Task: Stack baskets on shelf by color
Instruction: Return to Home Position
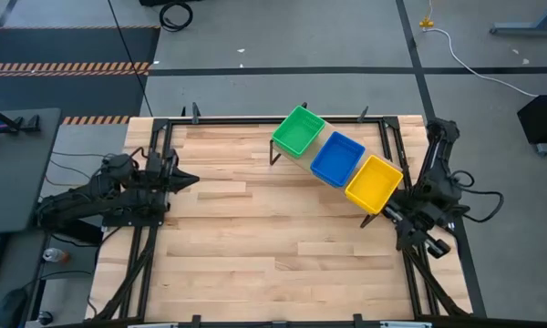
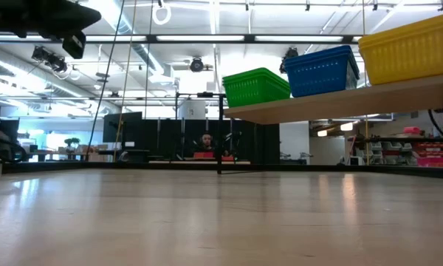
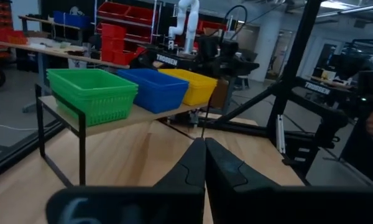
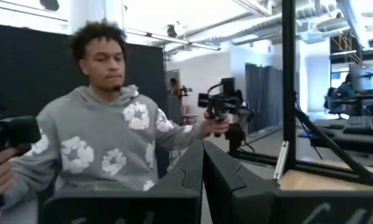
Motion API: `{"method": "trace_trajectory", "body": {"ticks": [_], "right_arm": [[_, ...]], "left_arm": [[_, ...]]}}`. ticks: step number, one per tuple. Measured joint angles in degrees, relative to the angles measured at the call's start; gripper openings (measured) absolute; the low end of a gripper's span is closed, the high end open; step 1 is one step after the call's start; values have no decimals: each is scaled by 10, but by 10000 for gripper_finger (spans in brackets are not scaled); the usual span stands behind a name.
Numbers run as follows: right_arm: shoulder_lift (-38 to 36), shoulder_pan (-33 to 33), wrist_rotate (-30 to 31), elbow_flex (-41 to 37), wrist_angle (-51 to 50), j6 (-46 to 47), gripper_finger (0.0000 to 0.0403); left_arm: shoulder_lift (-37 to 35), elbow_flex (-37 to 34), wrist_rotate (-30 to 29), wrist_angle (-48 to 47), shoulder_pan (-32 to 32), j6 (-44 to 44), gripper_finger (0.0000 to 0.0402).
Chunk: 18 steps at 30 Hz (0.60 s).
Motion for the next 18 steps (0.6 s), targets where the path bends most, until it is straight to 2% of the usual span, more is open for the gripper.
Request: {"method": "trace_trajectory", "body": {"ticks": [8, 13, 18], "right_arm": [[0, 15, 72, -43, 43, 13, 11], [1, 14, 88, -64, 57, 15, 11], [4, 14, 91, -64, 69, -25, 11]], "left_arm": [[0, -24, -30, -4, 0, -3, 4], [0, -25, -47, -16, 0, 2, 4], [0, -25, -47, -23, 0, 2, 4]]}}
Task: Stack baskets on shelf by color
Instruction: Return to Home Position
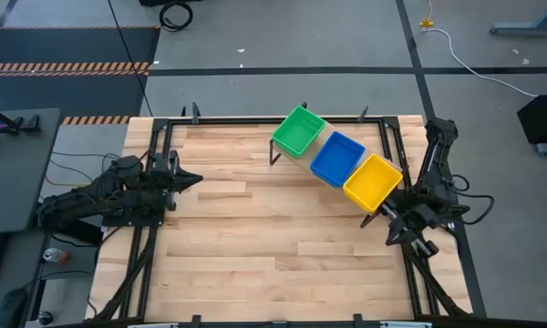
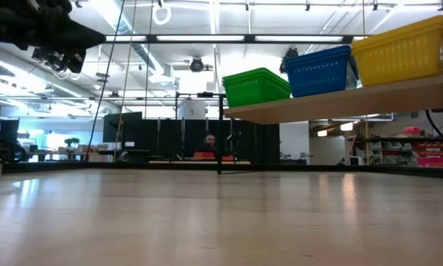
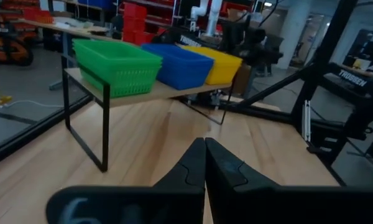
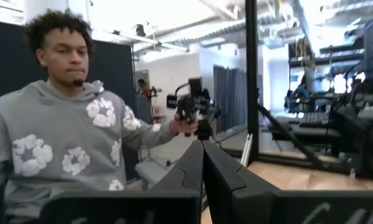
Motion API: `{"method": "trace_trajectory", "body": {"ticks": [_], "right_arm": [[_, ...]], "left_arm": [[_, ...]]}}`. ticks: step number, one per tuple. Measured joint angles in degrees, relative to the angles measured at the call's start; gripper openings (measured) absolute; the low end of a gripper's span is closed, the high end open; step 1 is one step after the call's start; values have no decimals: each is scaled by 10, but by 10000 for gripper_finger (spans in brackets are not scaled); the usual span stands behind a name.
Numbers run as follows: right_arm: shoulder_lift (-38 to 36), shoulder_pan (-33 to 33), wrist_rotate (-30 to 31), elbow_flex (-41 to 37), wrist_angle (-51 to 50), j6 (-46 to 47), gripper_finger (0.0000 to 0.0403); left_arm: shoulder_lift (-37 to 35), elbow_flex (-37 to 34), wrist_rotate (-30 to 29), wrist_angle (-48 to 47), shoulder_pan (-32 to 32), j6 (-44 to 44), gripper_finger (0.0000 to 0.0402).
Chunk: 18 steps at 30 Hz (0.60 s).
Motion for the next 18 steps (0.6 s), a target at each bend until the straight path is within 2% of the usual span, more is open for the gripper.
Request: {"method": "trace_trajectory", "body": {"ticks": [4, 9, 18], "right_arm": [[0, 0, 26, 0, 42, -36, 11], [0, -1, 140, 0, 45, -45, 11], [0, -1, 149, 0, 20, -40, 12]], "left_arm": [[0, 0, -25, -26, 0, 0, 4], [0, 0, -68, -55, 0, 6, 4], [1, 0, -58, -71, 0, 16, 16]]}}
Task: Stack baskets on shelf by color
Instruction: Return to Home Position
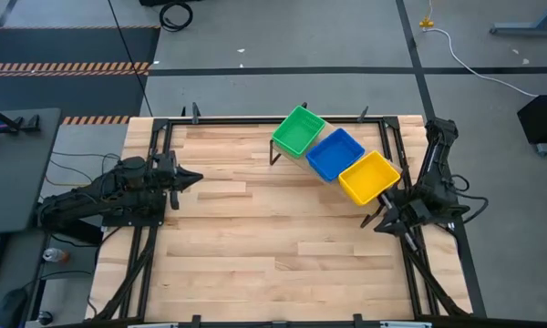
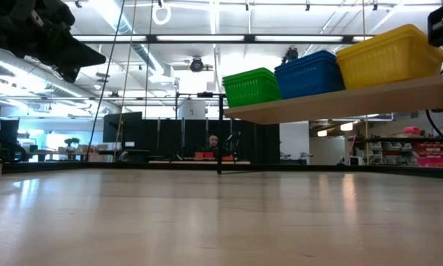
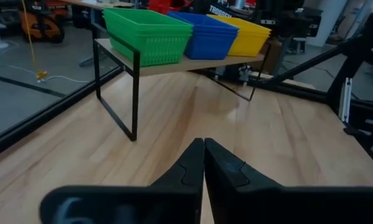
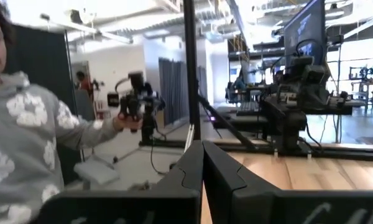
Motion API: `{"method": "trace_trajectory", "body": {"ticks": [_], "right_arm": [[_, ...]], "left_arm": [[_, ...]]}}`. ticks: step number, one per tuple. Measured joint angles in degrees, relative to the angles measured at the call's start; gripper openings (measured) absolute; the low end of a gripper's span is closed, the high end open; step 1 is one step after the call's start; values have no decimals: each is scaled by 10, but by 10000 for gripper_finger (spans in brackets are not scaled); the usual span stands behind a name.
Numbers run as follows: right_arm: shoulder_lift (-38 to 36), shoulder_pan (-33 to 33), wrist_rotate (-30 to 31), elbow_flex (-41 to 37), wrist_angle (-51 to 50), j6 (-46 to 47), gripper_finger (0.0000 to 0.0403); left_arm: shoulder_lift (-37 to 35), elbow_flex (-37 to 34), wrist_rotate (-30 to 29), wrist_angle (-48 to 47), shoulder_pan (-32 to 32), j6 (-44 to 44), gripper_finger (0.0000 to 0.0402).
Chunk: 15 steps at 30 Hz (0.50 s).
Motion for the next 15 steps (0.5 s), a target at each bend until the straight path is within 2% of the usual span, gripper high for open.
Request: {"method": "trace_trajectory", "body": {"ticks": [8, 15], "right_arm": [[0, -2, 16, 4, -112, 85, 11], [0, -2, 21, 2, -109, 73, 14]], "left_arm": [[0, 0, 6, 1, 0, 0, 35], [0, 0, 0, 6, 0, 5, 30]]}}
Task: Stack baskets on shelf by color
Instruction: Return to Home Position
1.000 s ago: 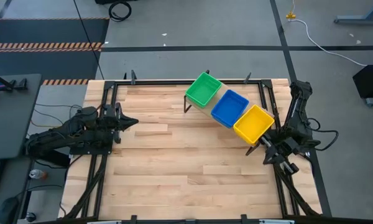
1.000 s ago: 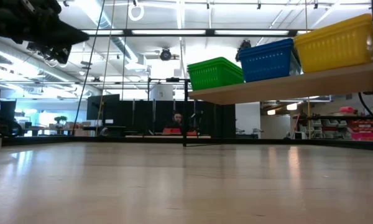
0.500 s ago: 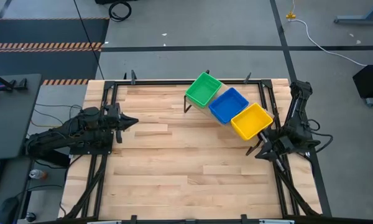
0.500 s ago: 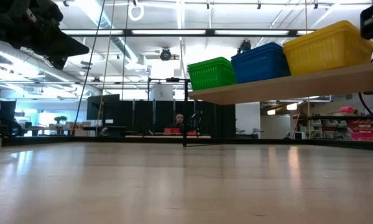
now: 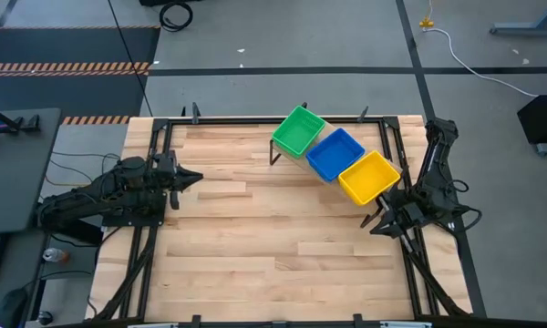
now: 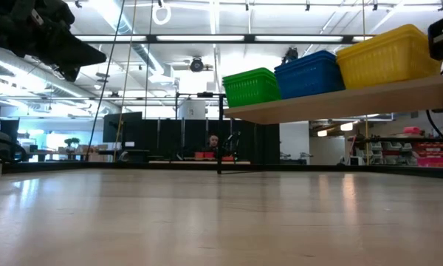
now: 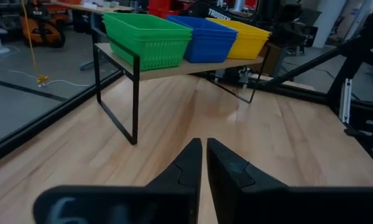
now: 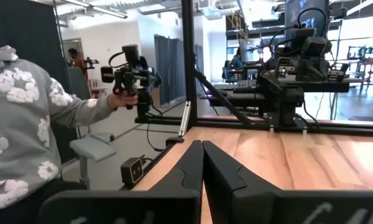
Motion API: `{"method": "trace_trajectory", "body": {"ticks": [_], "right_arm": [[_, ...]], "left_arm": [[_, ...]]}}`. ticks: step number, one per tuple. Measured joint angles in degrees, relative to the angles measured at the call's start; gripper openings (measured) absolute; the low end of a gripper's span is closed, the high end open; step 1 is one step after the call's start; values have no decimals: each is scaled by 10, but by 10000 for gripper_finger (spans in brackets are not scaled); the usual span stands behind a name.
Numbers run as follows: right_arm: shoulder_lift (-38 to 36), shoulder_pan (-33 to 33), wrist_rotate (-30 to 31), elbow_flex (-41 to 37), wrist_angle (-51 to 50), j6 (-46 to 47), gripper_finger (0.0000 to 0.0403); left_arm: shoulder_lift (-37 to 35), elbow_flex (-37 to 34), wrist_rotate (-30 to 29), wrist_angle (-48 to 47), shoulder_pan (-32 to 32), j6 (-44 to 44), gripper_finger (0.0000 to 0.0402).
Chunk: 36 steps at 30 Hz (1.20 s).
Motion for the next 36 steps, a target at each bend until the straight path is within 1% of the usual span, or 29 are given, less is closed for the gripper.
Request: {"method": "trace_trajectory", "body": {"ticks": [5, 8, 11, 13, 15, 21, 25, 27, 31, 36], "right_arm": [[0, 0, 3, -1, 7, -4, 12], [0, 1, 3, -1, 11, 3, 12], [0, 0, 4, -2, 23, 6, 15], [1, 1, 4, -3, 29, -8, 16], [1, 1, 4, -3, 38, -16, 16], [1, 1, 3, -3, 38, -5, 17], [1, 1, 2, -3, 40, -6, 15], [1, 1, 2, -3, 40, -7, 16], [1, 1, 2, -3, 41, -8, 18], [1, 1, 2, -3, 41, -8, 16]], "left_arm": [[0, 0, -1, 24, 0, 12, 18], [-1, -31, 30, 110, 0, 19, 10], [0, -87, 67, 232, -7, 6, 6], [0, -126, 69, 293, -16, -1, 6], [0, -157, 69, 328, -24, -4, 8], [1, -158, 42, 311, -60, 5, 7], [1, -158, 9, 311, -90, 13, 9], [1, -158, 9, 308, -100, 23, 16], [1, -158, 28, 306, -115, 28, 31], [1, -159, 29, 307, -118, 21, 40]]}}
